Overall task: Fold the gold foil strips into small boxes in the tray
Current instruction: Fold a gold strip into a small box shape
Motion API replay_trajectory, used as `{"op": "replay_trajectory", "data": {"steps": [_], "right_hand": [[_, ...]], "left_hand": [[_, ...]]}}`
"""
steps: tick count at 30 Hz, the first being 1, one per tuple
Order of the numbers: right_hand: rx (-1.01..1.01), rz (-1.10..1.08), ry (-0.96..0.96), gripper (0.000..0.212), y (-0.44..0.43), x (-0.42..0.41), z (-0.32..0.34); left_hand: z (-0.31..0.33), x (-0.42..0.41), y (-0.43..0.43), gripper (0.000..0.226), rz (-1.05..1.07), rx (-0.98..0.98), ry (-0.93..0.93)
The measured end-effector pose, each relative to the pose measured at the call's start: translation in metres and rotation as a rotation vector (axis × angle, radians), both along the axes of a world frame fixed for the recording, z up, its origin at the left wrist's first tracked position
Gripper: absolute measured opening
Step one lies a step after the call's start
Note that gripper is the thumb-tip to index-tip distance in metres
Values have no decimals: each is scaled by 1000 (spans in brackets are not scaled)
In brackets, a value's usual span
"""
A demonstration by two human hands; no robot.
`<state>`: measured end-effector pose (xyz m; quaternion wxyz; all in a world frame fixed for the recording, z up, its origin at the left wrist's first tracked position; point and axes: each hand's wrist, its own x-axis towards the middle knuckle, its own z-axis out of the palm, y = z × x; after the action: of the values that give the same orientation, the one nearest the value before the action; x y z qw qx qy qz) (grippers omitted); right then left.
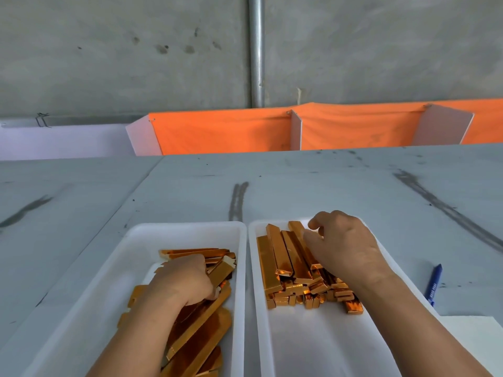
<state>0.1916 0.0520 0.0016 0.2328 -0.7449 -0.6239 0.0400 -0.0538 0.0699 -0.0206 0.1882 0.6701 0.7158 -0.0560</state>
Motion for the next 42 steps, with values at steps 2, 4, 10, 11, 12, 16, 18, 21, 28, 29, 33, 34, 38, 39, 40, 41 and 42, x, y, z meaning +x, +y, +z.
{"op": "replay_trajectory", "data": {"steps": [2,4,10,11,12,16,18,21,28,29,33,34,38,39,40,41,42], "right_hand": [[11,29,8,32,-1,-3,0],[24,54,-5,29,-2,-6,0],[122,224,266,20,-8,-15,1],[111,244,339,19,-9,-17,1],[94,258,411,20,-10,-19,2],[30,305,751,34,-12,-24,7],[0,319,907,32,-12,-25,8],[-48,292,1003,24,-12,-26,8],[-55,283,1032,23,-10,-26,5],[-48,285,1038,24,-10,-26,5],[-29,277,1061,29,-10,-27,5],[-31,278,1064,30,-10,-27,6],[-22,284,1060,29,-10,-27,5],[0,288,1053,25,-10,-27,5],[31,295,1034,21,-10,-27,4],[69,298,988,15,-11,-27,4],[111,296,916,12,-11,-26,3]], "left_hand": [[0,1,0,35,13,42,0],[2,1,0,26,50,138,-25],[19,8,-4,17,99,690,-600],[21,13,-7,20,54,689,-707],[21,18,-10,23,-1,673,-768],[15,29,-18,33,-187,634,-743],[12,33,-20,35,-247,633,-688],[9,36,-22,36,-331,631,-616],[8,44,-20,57,-350,677,-507],[8,44,-20,55,-357,680,-507],[8,45,-19,42,-363,690,-501],[8,45,-20,38,-364,695,-500],[8,46,-20,33,-364,675,-477],[8,46,-20,33,-361,669,-470],[8,46,-20,34,-355,667,-464],[8,47,-19,36,-347,666,-460],[8,47,-19,38,-339,668,-457]]}}
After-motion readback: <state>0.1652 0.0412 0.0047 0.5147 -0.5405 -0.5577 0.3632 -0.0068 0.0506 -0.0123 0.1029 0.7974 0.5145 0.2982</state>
